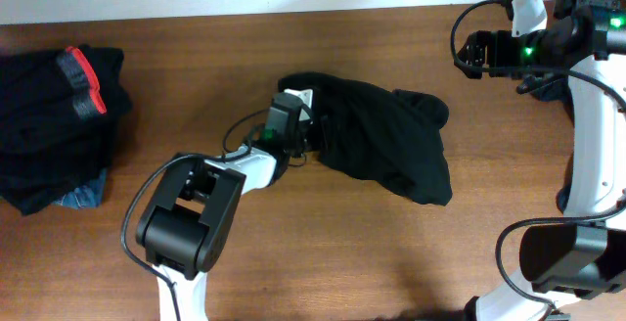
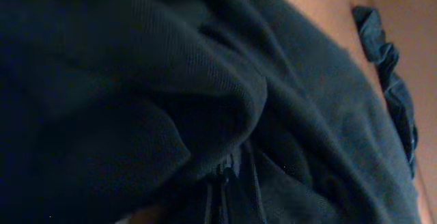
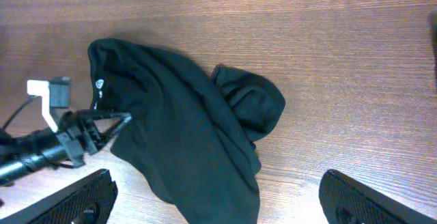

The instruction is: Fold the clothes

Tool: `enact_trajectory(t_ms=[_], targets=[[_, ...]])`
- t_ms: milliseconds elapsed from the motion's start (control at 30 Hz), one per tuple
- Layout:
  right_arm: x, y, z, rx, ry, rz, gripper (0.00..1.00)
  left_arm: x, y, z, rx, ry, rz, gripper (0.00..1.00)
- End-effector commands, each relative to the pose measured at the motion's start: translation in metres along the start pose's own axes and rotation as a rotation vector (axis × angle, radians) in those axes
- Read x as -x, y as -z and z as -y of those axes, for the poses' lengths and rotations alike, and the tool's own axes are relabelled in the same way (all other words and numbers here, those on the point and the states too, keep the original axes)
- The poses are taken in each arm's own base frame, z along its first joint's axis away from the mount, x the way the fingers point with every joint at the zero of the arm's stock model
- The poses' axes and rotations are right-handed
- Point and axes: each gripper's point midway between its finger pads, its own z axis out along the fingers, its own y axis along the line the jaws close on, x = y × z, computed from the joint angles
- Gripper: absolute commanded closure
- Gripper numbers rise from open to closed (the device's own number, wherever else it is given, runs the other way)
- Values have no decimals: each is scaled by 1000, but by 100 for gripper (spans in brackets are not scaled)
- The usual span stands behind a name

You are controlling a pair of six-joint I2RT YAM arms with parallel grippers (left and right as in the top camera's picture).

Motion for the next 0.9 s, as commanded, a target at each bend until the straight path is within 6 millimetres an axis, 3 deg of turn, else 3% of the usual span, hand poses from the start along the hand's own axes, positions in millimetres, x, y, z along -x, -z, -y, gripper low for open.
enact_trajectory(t_ms=[0,133,167,200,233,300,433,667,800,867], targets=[[2,6,0,-9,-4,17,0,72,55,27,-41,-66,145,100],[2,6,0,-9,-4,16,0,132,136,36,68,-165,301,100],[2,6,0,-9,-4,16,0,154,175,43,122,-213,374,99],[2,6,0,-9,-4,16,0,162,192,47,141,-237,408,99],[2,6,0,-8,-4,14,1,179,230,58,183,-287,483,99],[-1,6,-1,-6,-6,3,0,187,254,69,202,-320,529,100],[-15,-4,-14,19,64,-58,1,186,276,84,211,-380,551,99],[-39,-35,-41,70,181,-164,1,185,278,67,304,-381,541,100],[-58,-53,-55,103,242,-235,1,189,282,70,316,-420,555,100],[-68,-62,-65,121,276,-265,1,200,293,83,318,-469,589,100]])
